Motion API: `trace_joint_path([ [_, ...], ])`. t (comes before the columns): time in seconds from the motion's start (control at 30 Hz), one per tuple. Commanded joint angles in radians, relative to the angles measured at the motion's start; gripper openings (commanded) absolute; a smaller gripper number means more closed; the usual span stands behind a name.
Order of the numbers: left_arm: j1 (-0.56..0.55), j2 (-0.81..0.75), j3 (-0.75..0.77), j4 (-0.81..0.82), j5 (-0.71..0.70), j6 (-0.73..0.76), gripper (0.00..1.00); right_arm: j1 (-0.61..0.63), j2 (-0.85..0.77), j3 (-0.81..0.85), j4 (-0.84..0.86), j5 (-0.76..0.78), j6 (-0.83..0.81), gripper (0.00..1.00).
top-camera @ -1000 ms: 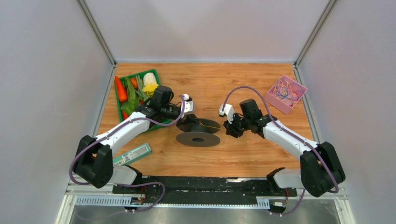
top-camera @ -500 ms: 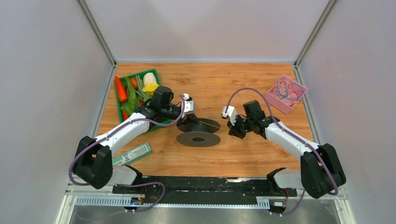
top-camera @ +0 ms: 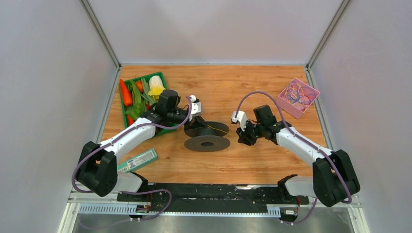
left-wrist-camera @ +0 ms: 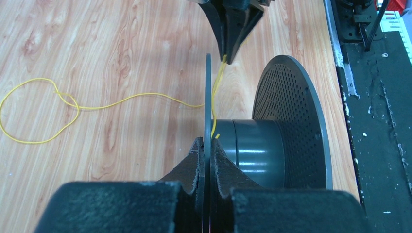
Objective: Wrap the cables
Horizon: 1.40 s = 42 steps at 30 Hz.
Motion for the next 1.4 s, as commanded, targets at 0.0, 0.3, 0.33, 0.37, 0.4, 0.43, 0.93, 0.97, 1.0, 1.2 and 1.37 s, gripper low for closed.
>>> trace_joint_path([
  [0.0,0.011,-0.046,0.04,0.068,0.012,-0.067,0.0,-0.024,0.01,0.05,-0.05,0.01,0.012,0.39],
  [0.3,0.018,-0.187,0.138,-0.023,-0.115,-0.282,0.0,-0.13,-0.104,0.127,0.075,0.091,0.246,1.0],
  [0.33,0.018,-0.199,0.165,-0.039,-0.132,-0.311,0.0,-0.133,-0.133,0.119,0.122,0.129,0.271,1.0],
  [0.37,0.018,-0.207,0.178,-0.047,-0.15,-0.335,0.0,-0.133,-0.161,0.107,0.155,0.157,0.289,1.0],
  [0.4,0.019,-0.213,0.208,-0.056,-0.165,-0.36,0.0,-0.141,-0.192,0.095,0.179,0.168,0.302,1.0],
  [0.43,0.021,-0.218,0.228,-0.07,-0.167,-0.378,0.0,-0.148,-0.221,0.084,0.192,0.154,0.297,1.0],
  [0.93,0.024,-0.186,0.604,-0.126,-0.483,-0.794,0.0,-0.144,-0.304,0.017,0.25,0.056,0.453,1.0],
  [0.97,0.022,-0.184,0.616,-0.122,-0.497,-0.823,0.0,-0.139,-0.307,-0.02,0.308,0.07,0.484,1.0],
  [1.0,0.022,-0.184,0.624,-0.121,-0.507,-0.848,0.0,-0.127,-0.303,-0.051,0.378,0.085,0.515,1.0],
  [1.2,0.022,-0.19,0.652,-0.124,-0.593,-0.934,0.0,-0.043,-0.201,-0.119,0.69,0.058,0.566,1.0],
  [1.37,0.022,-0.196,0.653,-0.129,-0.621,-0.98,0.0,0.036,-0.093,-0.076,0.739,0.016,0.587,1.0],
])
